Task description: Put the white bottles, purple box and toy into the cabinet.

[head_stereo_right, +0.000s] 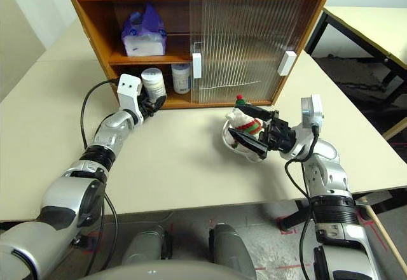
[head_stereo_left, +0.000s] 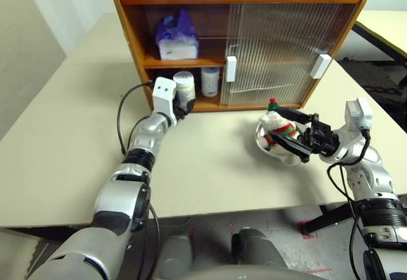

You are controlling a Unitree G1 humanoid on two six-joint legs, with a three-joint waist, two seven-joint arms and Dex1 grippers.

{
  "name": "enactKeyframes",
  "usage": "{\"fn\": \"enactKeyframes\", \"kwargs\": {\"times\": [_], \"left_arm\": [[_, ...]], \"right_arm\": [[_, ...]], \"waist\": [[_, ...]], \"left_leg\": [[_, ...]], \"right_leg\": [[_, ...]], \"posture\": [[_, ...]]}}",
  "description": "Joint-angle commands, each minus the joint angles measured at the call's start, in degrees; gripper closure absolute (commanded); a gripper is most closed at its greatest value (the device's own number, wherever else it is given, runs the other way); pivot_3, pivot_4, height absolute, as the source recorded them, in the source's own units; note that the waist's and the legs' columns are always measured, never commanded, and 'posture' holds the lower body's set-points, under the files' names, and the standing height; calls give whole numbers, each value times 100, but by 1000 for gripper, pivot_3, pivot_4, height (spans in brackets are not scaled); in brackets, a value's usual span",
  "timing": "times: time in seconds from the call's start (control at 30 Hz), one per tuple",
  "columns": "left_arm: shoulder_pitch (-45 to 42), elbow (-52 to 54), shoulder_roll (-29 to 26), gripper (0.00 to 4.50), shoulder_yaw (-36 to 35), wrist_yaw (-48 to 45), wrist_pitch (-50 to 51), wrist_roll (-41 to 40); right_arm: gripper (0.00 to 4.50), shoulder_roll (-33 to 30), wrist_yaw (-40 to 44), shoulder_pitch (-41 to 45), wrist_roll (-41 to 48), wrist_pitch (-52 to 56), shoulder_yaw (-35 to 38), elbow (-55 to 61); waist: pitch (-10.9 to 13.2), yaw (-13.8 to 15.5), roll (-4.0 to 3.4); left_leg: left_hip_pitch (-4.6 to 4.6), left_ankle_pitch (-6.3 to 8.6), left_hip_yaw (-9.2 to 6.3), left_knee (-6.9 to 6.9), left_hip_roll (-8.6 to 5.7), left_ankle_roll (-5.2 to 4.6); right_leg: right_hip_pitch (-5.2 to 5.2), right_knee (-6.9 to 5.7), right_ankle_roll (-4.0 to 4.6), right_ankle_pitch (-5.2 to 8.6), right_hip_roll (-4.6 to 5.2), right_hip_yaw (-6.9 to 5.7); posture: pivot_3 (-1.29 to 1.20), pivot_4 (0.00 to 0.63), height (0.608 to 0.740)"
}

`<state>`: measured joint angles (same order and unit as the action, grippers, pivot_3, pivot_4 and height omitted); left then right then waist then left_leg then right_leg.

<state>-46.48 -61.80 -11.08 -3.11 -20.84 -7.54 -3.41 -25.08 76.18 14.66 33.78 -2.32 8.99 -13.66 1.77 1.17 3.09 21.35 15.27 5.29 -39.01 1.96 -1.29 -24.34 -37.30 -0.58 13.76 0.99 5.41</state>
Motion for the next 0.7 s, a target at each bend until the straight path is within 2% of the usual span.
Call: {"fn": "enactKeyframes", "kwargs": {"times": [0.03, 0.33, 0.7], "left_arm": [[-353, -266, 68, 1495, -61, 195, -172, 58], [-720, -898, 22, 1495, -119, 467, -244, 126], [-784, -1063, 72, 1495, -131, 522, -166, 190]], "right_arm": [[0, -80, -12, -35, -7, 33, 20, 102], [0, -94, -79, -88, -11, 50, 8, 211], [0, -114, -122, -185, 0, 47, 24, 252]], "waist": [[0, -12, 0], [1, -30, 2], [4, -31, 7]], "left_leg": [[0, 0, 0, 0, 0, 0], [1, 1, -1, 0, -2, 1], [2, 1, 0, 0, -4, 2]], "right_leg": [[0, 0, 0, 0, 0, 0], [-1, 0, -2, 1, -2, 1], [-1, 1, -2, 1, -1, 1]], "posture": [[72, 0, 740], [51, 0, 740], [54, 0, 740]]}}
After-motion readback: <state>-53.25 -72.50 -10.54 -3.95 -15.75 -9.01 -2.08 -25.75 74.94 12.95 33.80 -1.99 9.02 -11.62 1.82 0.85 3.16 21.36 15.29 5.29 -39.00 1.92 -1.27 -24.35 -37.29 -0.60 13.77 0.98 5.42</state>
